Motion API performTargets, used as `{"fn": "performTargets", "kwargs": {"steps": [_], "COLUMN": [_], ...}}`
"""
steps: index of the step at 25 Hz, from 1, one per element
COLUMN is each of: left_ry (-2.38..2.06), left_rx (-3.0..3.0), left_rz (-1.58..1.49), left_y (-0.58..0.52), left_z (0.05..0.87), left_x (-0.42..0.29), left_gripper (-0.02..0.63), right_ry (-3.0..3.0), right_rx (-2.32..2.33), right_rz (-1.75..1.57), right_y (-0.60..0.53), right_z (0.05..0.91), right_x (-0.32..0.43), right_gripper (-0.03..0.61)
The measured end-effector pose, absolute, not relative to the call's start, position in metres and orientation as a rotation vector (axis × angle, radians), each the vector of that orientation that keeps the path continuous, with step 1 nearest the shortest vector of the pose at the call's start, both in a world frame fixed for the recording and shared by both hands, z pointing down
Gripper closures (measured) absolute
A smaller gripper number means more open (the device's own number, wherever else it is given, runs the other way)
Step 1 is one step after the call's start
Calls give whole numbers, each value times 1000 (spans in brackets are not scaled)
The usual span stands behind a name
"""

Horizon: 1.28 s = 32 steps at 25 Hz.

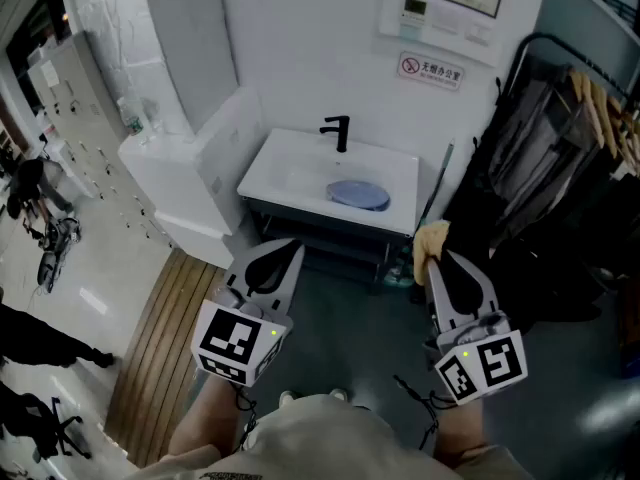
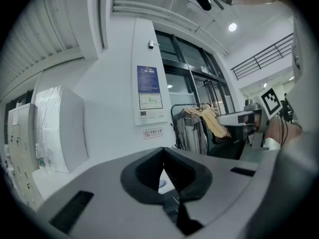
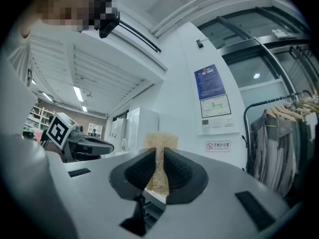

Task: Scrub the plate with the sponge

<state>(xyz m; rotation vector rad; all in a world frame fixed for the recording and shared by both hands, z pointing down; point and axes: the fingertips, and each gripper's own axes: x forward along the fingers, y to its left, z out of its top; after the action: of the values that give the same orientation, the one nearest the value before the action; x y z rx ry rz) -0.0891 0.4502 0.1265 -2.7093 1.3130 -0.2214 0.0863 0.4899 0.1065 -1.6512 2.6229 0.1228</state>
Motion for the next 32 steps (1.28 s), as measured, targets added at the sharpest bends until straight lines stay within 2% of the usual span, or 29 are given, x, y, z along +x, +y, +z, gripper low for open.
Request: {"fn": "performTargets", "kwargs": {"steps": [19, 32], "left_ry": [1354, 1287], "left_rx": [-2697, -2755], "left_rz": [-269, -266], "left_y": [437, 309], "left_z": [151, 183], "left_x": [-43, -44], "left_gripper": [607, 607], "right_ry": [2644, 2694], "right_rx": [-1613, -1668], "right_rz": [55, 36], "right_y": [477, 347], "right_z": [143, 178], "right_x": [137, 121], "right_gripper": [520, 520]}}
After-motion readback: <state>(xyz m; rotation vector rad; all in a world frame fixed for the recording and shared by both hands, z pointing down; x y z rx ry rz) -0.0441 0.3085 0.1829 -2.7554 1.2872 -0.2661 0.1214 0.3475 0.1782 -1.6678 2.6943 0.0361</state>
